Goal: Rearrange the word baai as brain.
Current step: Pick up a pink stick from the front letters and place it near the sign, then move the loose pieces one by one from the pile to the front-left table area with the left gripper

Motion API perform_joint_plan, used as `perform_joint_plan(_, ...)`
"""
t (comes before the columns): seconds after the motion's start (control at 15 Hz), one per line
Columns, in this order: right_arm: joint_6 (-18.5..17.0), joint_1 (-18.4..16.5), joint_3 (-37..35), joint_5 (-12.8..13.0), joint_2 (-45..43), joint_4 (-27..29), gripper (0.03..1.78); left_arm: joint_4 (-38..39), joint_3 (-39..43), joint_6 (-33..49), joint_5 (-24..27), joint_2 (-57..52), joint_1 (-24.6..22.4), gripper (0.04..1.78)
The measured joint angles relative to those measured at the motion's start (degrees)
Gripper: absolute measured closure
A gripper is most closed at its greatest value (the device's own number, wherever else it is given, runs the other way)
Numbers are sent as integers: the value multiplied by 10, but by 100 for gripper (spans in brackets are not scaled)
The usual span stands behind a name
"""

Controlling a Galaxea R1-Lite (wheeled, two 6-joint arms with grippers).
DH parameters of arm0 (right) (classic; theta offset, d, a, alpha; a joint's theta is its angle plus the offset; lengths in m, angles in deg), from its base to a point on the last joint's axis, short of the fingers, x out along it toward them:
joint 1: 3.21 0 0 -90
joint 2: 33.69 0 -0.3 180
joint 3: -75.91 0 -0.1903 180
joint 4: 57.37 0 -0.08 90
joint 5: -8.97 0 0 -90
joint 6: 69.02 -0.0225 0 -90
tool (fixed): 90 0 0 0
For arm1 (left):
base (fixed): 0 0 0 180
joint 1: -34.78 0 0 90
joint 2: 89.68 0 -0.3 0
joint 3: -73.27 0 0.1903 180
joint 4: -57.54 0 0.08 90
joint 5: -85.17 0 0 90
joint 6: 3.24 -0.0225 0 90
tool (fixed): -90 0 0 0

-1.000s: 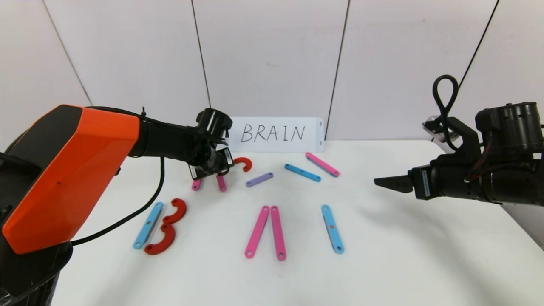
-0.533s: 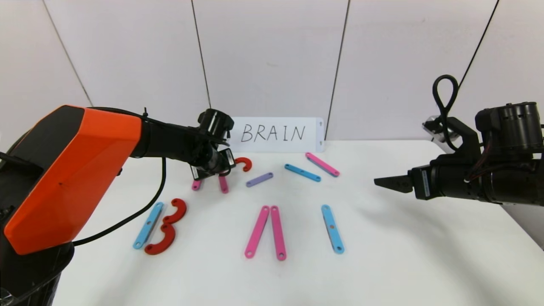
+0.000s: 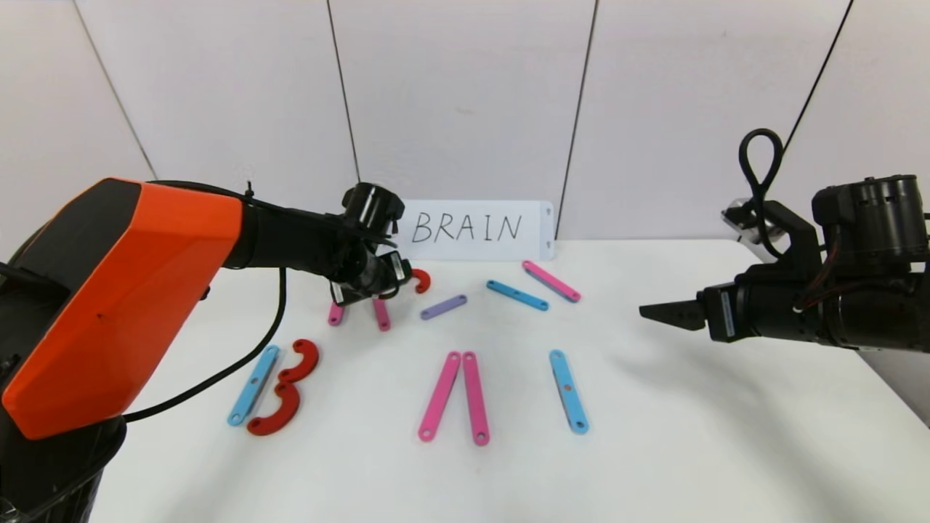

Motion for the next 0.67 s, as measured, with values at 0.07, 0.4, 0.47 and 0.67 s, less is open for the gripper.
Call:
perform_joint_plan(0.07,0,0,0,0,0,0,7,-1,-1,-2,0,-5,1,11)
perform_joint_plan(0.4,0,0,0,0,0,-2,7,-30,15,-53,0,-47,8,8)
perform_joint_plan(0.47,0,0,-1,0,0,-3,7,-30,26,-74,4,-59,9,8)
perform_joint_plan(0.67,0,0,-5,0,0,-17,7,-27,84,-139,51,-104,13,8)
